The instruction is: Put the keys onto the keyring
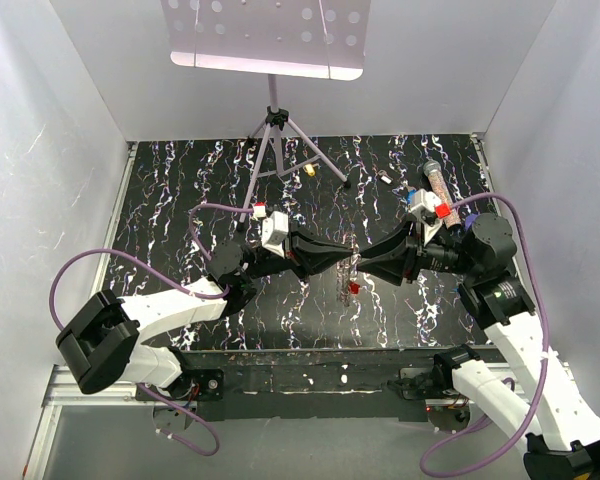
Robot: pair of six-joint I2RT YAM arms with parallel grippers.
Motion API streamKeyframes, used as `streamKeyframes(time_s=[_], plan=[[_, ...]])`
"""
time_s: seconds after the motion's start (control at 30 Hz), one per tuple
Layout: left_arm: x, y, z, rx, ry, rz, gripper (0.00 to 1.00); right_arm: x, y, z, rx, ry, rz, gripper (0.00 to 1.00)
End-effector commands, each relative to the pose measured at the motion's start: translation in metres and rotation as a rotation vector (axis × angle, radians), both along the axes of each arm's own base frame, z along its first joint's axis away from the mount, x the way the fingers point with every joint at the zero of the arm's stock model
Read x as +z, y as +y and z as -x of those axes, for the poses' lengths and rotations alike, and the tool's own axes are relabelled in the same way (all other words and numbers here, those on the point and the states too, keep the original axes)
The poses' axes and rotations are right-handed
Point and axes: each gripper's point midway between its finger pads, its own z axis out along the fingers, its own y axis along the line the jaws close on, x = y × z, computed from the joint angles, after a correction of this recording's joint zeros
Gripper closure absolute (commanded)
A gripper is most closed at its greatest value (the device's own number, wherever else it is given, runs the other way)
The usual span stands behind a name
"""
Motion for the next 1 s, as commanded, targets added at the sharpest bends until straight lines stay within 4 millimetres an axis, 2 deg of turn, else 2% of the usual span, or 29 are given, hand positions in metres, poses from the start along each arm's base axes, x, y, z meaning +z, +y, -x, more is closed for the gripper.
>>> streamKeyframes(time_s=[0.0,0.17,0.57,0.7,0.97], plan=[[0.023,0.010,0.005,0.008,-0.030,0.086,1.00,0.030,0.000,0.003,0.028,-0.122,-0.028,0.56],[0.023,0.010,0.007,0.002,-0.038,0.090,1.00,0.038,-0.003,-0.011,-0.041,-0.128,-0.030,0.53],[0.024,0.012,0.005,0.013,-0.032,0.111,1.00,0.035,0.002,-0.011,0.015,-0.104,-0.033,0.65],[0.023,0.011,0.005,0.009,-0.027,0.111,1.00,0.037,0.004,-0.010,0.032,-0.099,-0.040,0.66],[0.019,0.012,0.006,0.013,-0.031,0.106,1.00,0.063,0.001,-0.005,0.040,-0.118,-0.075,0.61]])
